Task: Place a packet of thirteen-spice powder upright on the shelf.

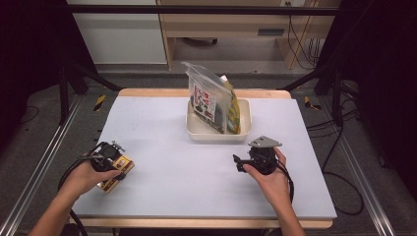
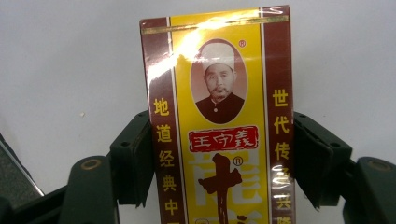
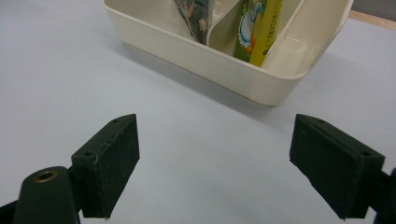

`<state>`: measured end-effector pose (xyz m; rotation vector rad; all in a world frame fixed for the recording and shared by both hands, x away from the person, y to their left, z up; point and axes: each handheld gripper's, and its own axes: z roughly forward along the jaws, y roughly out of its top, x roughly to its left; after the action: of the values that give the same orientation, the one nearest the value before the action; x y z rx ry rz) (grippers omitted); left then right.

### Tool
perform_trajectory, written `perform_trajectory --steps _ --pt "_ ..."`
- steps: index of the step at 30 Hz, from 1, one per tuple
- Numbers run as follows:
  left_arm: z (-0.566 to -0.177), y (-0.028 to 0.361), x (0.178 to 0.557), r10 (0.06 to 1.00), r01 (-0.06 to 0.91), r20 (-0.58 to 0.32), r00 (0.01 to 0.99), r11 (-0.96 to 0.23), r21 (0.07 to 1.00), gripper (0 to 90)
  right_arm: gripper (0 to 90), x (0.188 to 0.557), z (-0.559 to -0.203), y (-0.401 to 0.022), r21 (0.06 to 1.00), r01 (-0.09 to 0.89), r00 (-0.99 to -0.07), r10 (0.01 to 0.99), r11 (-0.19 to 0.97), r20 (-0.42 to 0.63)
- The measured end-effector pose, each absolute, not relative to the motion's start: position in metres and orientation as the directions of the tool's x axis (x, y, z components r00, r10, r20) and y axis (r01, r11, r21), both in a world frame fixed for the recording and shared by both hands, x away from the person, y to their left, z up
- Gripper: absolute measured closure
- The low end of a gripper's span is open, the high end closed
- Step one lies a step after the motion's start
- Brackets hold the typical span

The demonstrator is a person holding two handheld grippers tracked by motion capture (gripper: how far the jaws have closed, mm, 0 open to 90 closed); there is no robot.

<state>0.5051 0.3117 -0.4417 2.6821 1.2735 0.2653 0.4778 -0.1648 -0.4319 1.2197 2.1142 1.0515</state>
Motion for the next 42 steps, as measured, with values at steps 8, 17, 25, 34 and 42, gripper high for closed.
perform_trajectory --steps 8,17,25,34,42 --pt "-0.434 0.304 0.507 0.759 0.719 0.115 0.641 -0.646 0.255 31.4 16.2 0.478 -0.433 -0.165 0.806 0.507 -0.488 0.873 0.305 -0.024" --pt "-0.420 0.281 0.507 0.700 0.645 0.159 0.696 -0.707 0.290 31.9 16.6 0.478 -0.432 -0.165 0.805 0.511 -0.490 0.872 0.302 -0.016" --pt "-0.401 0.248 0.510 0.609 0.538 0.215 0.764 -0.784 0.309 31.9 22.4 0.477 -0.429 -0.163 0.807 0.515 -0.493 0.870 0.289 0.003" --pt "-0.387 0.201 0.514 0.504 0.414 0.250 0.827 -0.846 0.336 32.0 32.0 0.475 -0.421 -0.159 0.821 0.506 -0.512 0.858 0.264 0.040" --pt "-0.380 0.170 0.514 0.449 0.337 0.274 0.851 -0.866 0.370 32.0 43.5 0.474 -0.413 -0.154 0.825 0.524 -0.527 0.842 0.212 0.118"
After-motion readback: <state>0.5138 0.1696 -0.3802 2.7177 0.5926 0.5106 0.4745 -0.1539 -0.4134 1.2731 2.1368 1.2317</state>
